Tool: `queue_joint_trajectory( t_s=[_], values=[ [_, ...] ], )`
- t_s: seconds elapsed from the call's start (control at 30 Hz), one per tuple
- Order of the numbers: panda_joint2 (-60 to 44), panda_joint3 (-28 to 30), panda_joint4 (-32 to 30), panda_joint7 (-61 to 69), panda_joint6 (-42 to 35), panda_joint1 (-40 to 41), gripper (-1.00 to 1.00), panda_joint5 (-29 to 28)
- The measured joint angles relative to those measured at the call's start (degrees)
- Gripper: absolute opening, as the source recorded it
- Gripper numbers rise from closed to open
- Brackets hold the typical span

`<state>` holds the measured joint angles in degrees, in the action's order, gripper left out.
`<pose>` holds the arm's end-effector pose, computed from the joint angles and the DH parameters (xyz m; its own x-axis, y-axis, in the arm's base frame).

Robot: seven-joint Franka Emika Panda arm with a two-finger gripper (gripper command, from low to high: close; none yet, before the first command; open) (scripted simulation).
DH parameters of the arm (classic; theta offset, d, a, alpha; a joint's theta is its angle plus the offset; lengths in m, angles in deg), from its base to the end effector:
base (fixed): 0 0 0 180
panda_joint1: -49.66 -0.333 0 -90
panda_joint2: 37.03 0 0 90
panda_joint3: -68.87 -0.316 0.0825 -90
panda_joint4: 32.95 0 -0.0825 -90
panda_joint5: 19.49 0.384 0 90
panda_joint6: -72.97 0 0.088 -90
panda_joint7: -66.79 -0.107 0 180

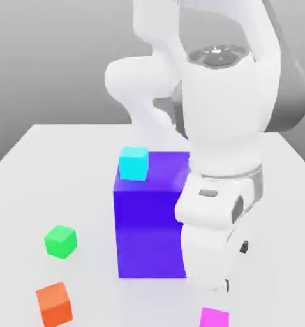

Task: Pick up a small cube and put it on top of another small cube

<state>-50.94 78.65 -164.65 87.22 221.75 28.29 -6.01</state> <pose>0.5249 0.1021 0.2494 0.9311 0.3553 0.0823 0.3609 -0.9301 -0.0680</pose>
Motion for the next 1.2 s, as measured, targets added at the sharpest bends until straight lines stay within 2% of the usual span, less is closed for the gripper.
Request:
queue_joint_trajectory(
  t_s=[0.13,0.23,0.27,0.5,0.67,0.9,1.2],
  values=[
    [-6.67,0.25,-0.09,3.66,3.58,-0.87,0.00,-4.57],
    [-12.92,-1.28,1.12,5.32,8.23,0.22,0.00,-3.68],
    [-14.91,-1.85,1.54,5.80,9.70,0.67,-1.00,-3.11],
    [-15.27,-1.98,1.62,5.88,9.88,0.77,-1.00,-3.08],
    [-7.12,-0.87,1.08,4.77,4.21,-1.14,-1.00,-5.50],
    [-2.40,-3.03,0.93,22.23,4.09,3.36,-1.00,-6.24],
    [2.71,-1.86,-4.86,48.36,3.53,11.95,-1.00,-7.58]
  ],
)
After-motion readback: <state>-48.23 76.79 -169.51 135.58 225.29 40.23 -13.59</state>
